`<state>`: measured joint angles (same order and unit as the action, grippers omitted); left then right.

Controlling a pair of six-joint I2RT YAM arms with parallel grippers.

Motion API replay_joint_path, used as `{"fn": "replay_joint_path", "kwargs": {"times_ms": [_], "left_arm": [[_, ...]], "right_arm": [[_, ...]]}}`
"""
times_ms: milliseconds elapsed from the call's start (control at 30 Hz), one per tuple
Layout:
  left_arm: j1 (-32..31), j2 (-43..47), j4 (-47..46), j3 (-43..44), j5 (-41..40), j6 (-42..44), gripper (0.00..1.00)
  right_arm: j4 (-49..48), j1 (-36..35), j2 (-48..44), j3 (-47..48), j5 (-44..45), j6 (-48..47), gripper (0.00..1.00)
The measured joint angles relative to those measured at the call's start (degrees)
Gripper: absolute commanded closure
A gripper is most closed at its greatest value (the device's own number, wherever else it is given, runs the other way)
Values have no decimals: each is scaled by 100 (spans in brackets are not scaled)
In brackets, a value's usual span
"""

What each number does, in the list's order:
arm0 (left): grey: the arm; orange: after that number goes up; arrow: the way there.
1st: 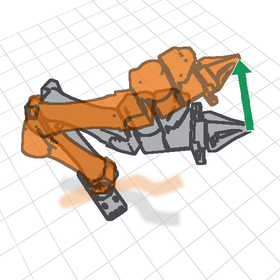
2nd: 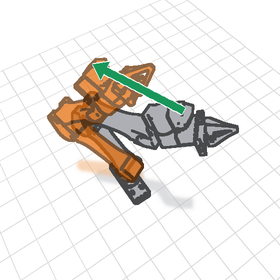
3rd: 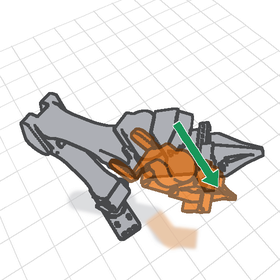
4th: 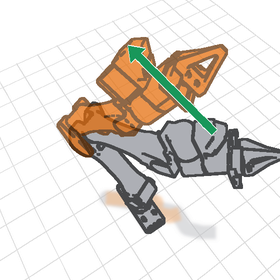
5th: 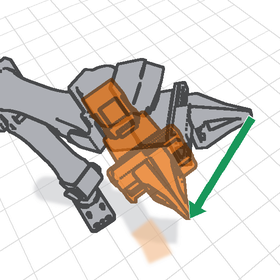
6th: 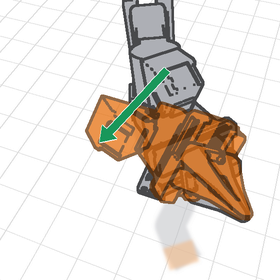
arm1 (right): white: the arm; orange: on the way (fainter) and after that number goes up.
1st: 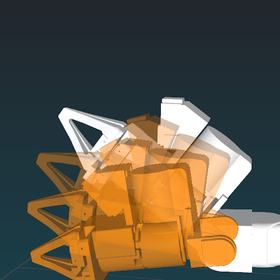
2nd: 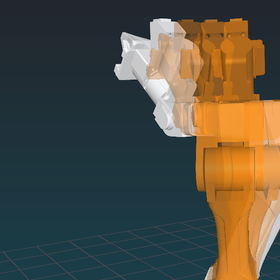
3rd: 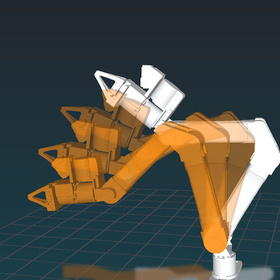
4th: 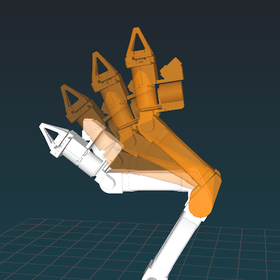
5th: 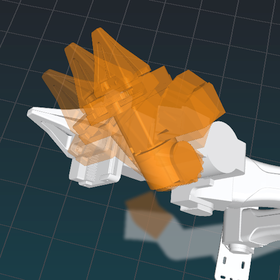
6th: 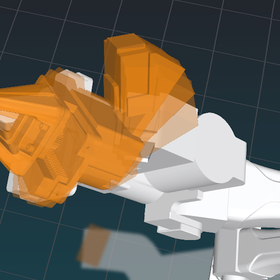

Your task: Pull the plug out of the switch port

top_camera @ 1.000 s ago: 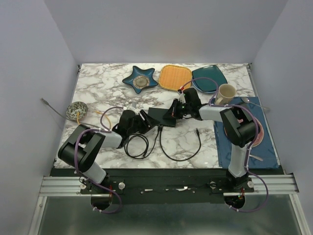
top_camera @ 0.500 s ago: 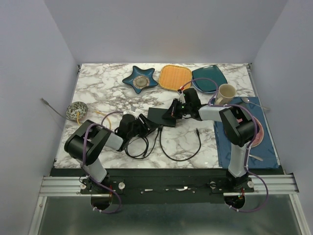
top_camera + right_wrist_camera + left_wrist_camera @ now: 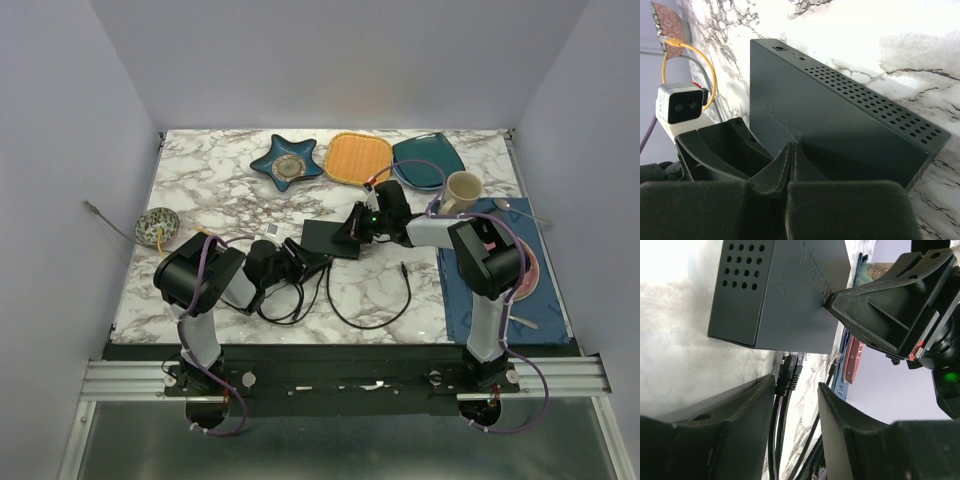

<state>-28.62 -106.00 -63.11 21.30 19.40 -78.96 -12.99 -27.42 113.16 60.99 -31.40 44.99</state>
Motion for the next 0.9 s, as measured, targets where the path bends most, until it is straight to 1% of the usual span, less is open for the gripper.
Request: {"fn": "replay_joint_path", "kwargs": {"times_ms": [100, 333, 467, 767, 900], "left_arm": [[0, 0, 74, 46, -24, 9, 48], [-2, 109, 573, 260, -214, 116, 49], [-2, 109, 660, 334, -273, 136, 50], [0, -63, 498, 356, -308, 59, 58], [0, -225, 269, 369, -306, -26, 59]], "right_arm": [[-39, 0, 0, -17, 0, 0, 94], [-52, 0, 0, -22, 0, 0, 95], [-52, 0, 0, -22, 0, 0, 95], [-81, 0, 20, -22, -4, 0, 95], [-114, 0, 37, -22, -26, 0, 95]]}}
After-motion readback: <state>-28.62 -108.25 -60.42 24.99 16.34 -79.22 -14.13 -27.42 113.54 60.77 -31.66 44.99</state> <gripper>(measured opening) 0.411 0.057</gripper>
